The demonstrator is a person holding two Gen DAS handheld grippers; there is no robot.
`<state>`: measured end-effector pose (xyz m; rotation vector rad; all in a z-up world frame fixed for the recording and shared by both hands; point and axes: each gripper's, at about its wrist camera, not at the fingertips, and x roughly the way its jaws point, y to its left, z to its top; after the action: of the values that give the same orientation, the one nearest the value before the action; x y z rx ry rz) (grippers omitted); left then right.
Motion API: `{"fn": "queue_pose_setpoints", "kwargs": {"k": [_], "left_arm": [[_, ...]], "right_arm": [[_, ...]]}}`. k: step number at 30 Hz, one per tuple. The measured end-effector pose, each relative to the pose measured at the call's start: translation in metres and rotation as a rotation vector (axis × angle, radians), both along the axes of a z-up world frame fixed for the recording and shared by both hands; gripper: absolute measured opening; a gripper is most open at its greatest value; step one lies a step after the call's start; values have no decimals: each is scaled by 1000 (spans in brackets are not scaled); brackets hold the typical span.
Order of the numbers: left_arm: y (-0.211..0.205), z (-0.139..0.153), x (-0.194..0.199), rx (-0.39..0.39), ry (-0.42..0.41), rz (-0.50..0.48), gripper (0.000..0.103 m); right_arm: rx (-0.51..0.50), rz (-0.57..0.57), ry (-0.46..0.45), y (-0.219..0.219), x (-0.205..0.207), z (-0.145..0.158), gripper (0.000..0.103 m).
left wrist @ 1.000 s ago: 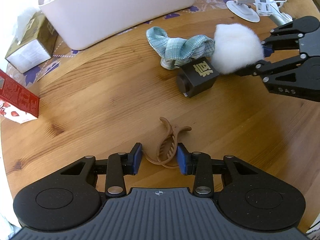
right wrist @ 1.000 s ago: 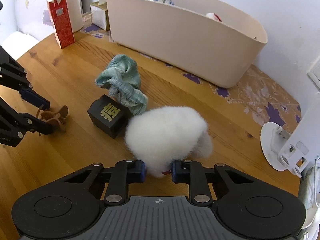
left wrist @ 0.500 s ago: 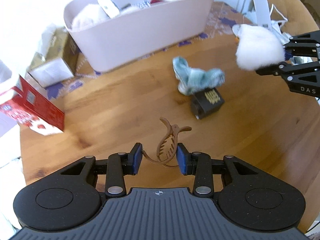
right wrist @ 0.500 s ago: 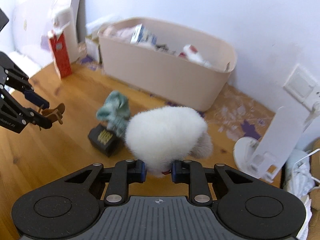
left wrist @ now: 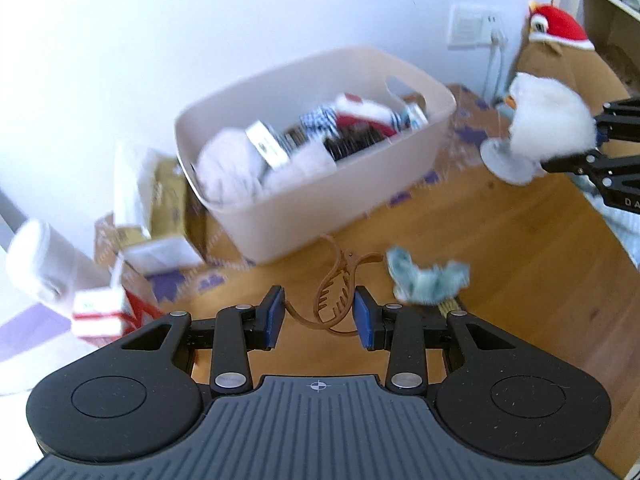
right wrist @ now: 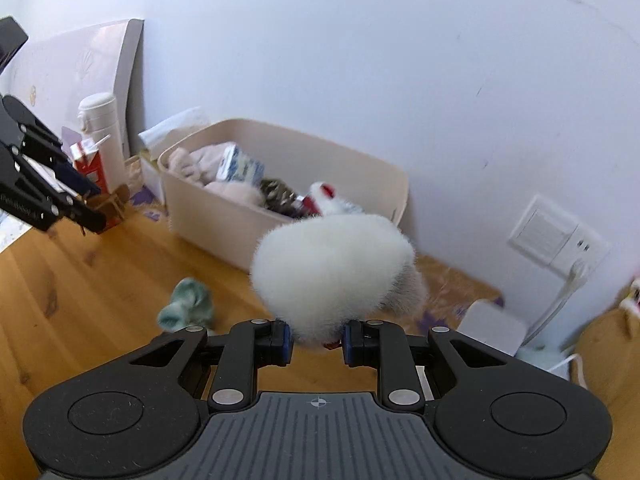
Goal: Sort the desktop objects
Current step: 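Carry the clip and plush over the basket and open both tools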
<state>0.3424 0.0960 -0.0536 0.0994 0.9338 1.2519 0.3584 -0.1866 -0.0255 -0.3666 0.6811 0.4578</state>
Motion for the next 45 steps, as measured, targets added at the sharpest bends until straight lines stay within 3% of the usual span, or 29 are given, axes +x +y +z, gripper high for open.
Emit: {"fn": "queue_pose_setpoints", "kwargs": {"k": [10, 22, 34, 45], "left_arm": [[19, 52, 11, 106, -17, -24, 38], [47, 75, 37, 132, -49, -33, 38], [101, 56, 39, 132, -128, 98, 38], [145, 38, 32, 84, -195, 212, 38]], "right_arm": [[-11, -34, -104, -9, 33, 35, 21], [36, -92, -179, -2, 77, 56, 21], [64, -92, -144, 33, 114, 28, 21], [-55, 25, -74, 83, 150, -17, 22]]}}
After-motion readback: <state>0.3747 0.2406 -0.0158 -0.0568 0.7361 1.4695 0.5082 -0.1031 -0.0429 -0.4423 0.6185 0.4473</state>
